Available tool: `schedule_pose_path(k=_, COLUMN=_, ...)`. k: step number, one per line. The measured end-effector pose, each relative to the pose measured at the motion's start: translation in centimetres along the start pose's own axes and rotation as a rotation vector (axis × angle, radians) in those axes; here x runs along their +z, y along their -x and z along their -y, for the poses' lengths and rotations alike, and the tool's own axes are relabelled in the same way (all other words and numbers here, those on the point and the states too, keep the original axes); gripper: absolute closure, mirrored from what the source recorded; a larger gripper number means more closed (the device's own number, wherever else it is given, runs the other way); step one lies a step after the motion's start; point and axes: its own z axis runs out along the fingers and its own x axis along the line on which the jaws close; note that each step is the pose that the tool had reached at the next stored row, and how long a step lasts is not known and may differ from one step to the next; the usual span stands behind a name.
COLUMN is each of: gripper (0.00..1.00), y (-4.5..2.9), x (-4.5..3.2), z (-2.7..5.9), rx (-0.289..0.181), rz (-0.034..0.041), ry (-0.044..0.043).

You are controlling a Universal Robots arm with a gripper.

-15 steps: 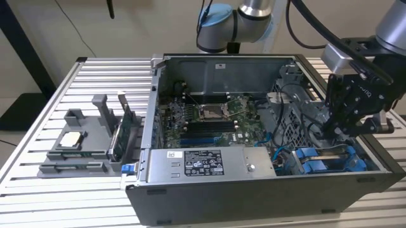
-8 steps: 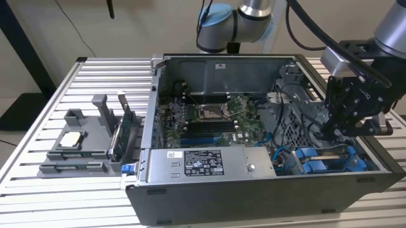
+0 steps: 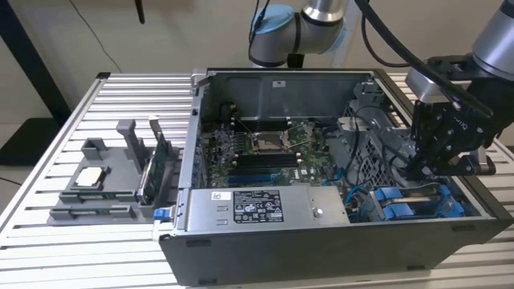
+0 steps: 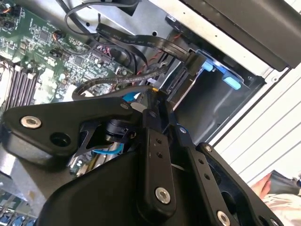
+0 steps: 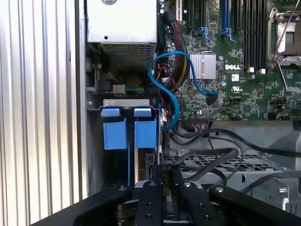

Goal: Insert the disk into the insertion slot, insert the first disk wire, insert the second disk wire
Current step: 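Insert the first disk wire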

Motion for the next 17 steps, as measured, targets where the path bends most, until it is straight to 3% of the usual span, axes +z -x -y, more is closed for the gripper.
schedule_pose_path(k=4, gripper=0.81, y=-0.19, x=0.03, z=0.17, rx=0.000, rz=0.0002, ry=0.0009)
schedule_pose_path(k=12, gripper=0.81, y=-1.33, x=-0.04, z=0.69, rx=0.000, rz=0.0000, ry=0.0037)
schedule_pose_path(k=17, gripper=0.81, y=-1.42, x=-0.01, z=1.15, rx=0.000, rz=0.0002, ry=0.0038)
